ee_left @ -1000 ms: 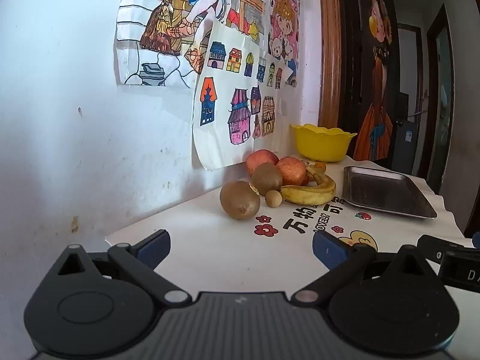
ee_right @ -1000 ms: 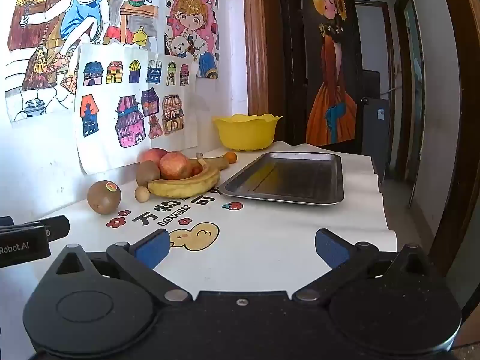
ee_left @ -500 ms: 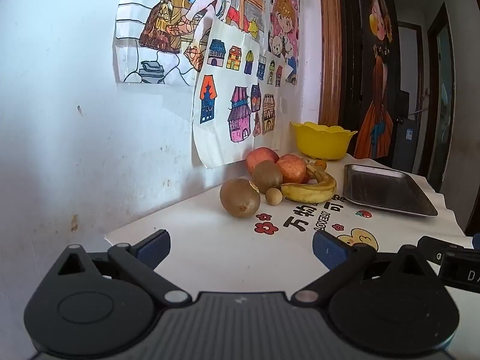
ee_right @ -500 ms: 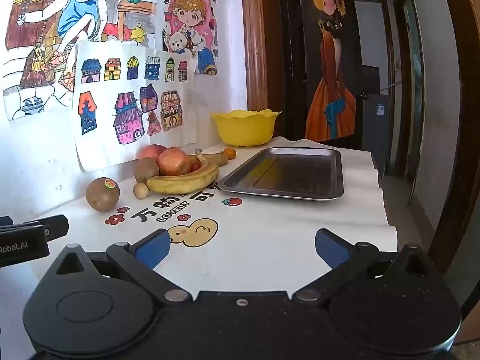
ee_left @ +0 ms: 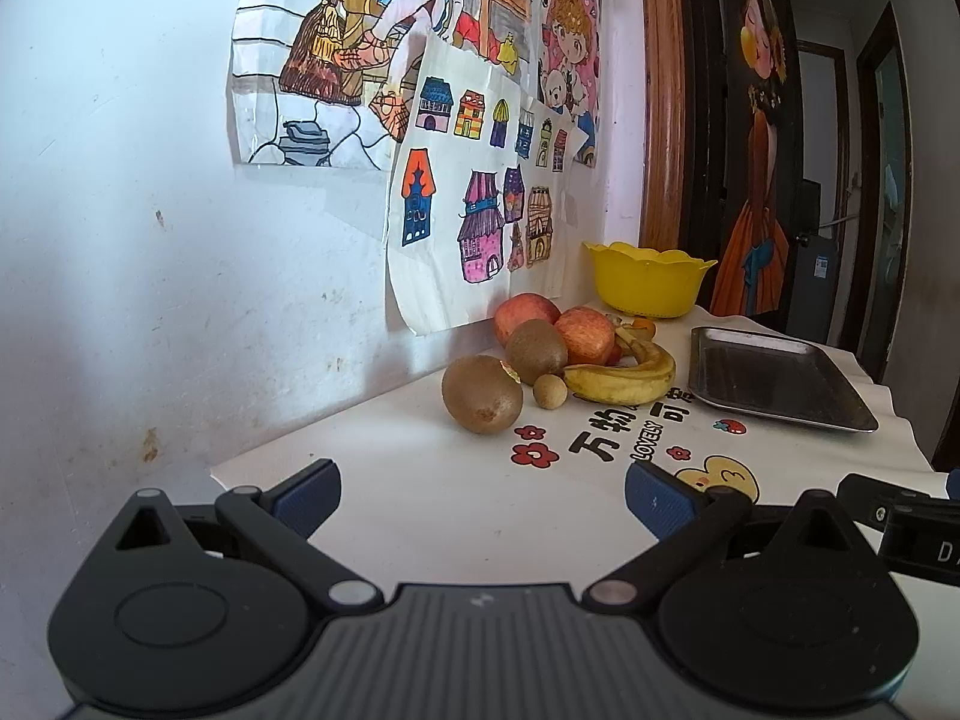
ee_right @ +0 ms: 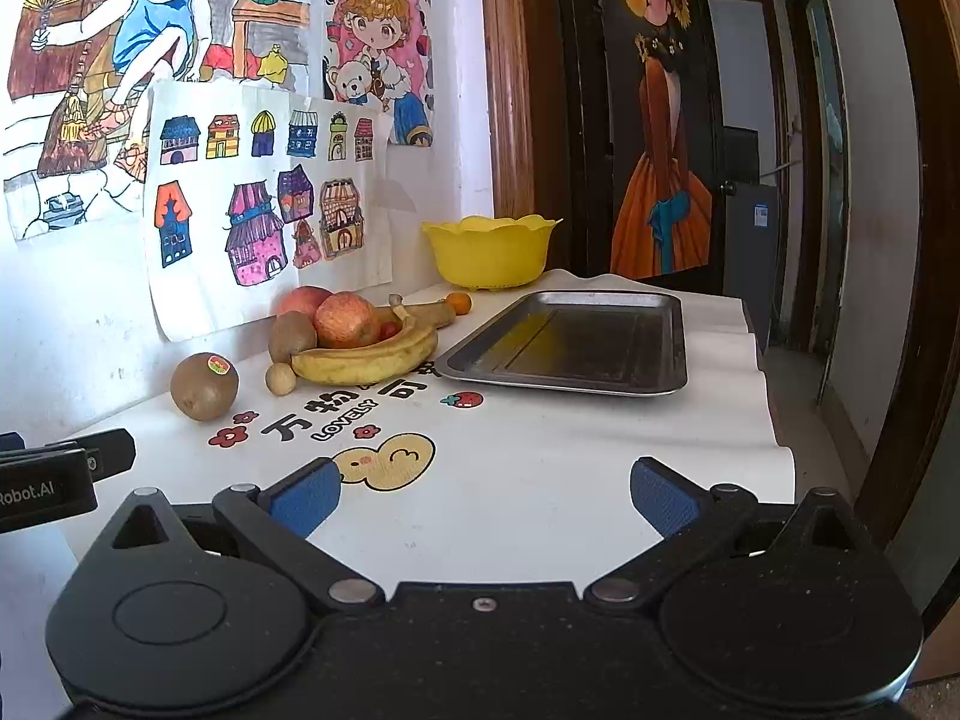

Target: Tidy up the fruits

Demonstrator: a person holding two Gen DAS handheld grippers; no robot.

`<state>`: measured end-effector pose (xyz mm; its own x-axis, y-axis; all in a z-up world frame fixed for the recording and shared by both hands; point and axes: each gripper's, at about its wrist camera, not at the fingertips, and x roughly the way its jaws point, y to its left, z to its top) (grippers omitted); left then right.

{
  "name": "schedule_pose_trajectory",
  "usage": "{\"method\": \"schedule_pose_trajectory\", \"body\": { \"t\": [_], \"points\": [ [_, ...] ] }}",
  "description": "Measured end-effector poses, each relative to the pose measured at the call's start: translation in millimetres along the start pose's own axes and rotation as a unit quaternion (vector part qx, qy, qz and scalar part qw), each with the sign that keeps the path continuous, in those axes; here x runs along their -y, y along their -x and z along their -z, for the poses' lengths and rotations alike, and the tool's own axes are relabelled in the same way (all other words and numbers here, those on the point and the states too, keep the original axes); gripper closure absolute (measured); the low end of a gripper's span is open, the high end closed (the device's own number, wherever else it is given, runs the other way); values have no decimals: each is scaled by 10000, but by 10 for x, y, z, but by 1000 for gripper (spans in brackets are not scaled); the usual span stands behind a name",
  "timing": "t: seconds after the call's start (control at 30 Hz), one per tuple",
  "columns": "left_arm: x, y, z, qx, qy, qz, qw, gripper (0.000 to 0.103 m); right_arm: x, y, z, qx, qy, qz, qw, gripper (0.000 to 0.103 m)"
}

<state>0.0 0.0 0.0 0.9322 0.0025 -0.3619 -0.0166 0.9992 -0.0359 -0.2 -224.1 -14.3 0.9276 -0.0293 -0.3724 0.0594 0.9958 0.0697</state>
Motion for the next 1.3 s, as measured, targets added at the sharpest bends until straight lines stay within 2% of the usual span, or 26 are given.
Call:
{"method": "schedule_pose_trajectory", "body": {
  "t": [1.3],
  "points": [
    [0,-1,0,-20,-4,-3,10000,0,-4,2,12,-57,-12,-3,10000,1]
  ]
}}
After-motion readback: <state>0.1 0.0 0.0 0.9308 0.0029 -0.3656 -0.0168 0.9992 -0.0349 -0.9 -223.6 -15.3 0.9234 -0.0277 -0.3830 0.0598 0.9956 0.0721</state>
